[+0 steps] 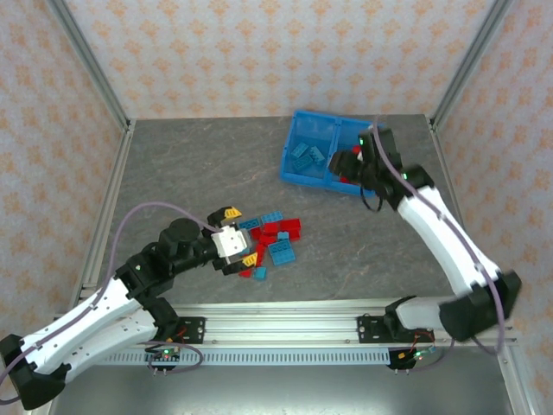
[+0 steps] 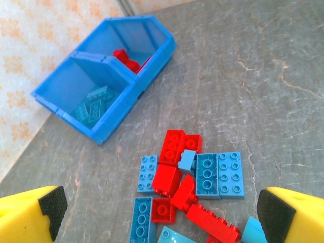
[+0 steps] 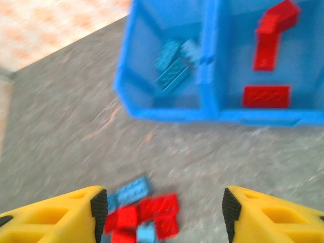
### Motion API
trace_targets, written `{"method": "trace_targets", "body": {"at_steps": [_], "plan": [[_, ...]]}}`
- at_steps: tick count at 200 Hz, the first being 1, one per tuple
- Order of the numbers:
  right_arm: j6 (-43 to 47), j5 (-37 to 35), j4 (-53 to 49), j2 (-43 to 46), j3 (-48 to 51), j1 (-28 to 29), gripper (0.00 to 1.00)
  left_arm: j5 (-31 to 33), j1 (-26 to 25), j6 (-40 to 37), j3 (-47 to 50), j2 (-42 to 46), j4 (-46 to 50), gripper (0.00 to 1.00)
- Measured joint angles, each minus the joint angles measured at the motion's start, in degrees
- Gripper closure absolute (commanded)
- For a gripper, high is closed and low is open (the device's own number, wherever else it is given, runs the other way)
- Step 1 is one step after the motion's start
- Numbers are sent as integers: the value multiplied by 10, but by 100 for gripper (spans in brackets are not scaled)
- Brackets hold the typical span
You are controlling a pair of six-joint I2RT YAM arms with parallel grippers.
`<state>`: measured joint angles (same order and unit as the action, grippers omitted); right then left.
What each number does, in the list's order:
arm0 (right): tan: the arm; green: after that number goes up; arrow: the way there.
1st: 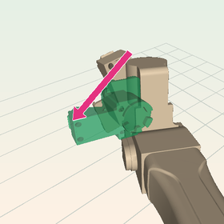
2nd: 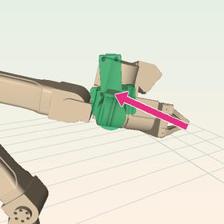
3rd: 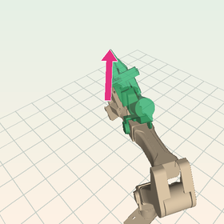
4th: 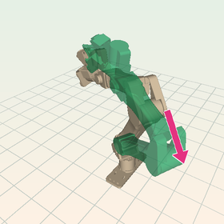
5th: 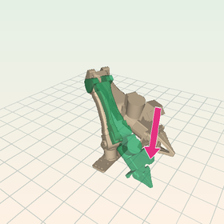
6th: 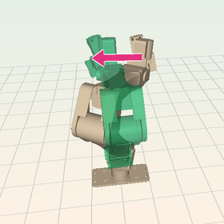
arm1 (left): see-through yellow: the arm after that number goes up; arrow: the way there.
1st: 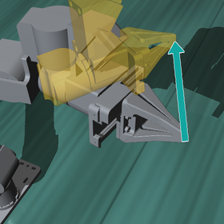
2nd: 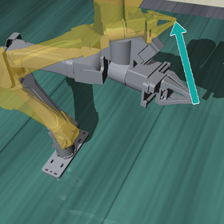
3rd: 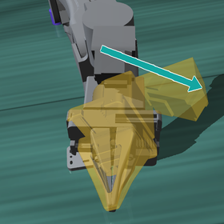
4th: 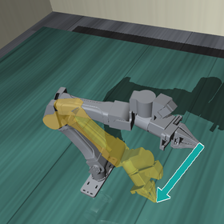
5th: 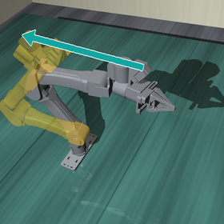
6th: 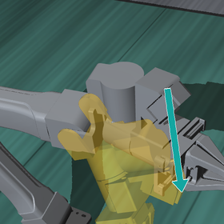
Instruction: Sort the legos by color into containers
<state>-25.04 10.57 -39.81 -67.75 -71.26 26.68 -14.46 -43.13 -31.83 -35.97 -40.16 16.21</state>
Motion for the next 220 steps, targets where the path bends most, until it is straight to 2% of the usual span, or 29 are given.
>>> {"method": "trace_targets", "body": {"at_steps": [28,49,66,85,104,151,173,197,220], "plan": [[-38,49,-33,75,86,62,30,52,0,97,-60,-84,34,0],[-65,69,-63,86,122,97,28,133,0,251,-184,-188,109,1],[-84,77,-81,98,132,112,27,186,0,377,-250,-242,154,6],[-98,87,-87,113,132,117,26,205,2,489,-247,-266,191,10],[-101,101,-94,112,127,118,26,202,9,566,-210,-282,209,13],[-101,119,-103,91,115,125,25,158,35,660,-136,-365,212,20],[-101,119,-105,91,115,125,25,142,35,678,-115,-394,193,23],[-101,119,-111,91,115,126,25,136,37,685,-103,-414,166,34],[-101,118,-115,91,115,126,25,131,43,684,-94,-429,135,35]]}}
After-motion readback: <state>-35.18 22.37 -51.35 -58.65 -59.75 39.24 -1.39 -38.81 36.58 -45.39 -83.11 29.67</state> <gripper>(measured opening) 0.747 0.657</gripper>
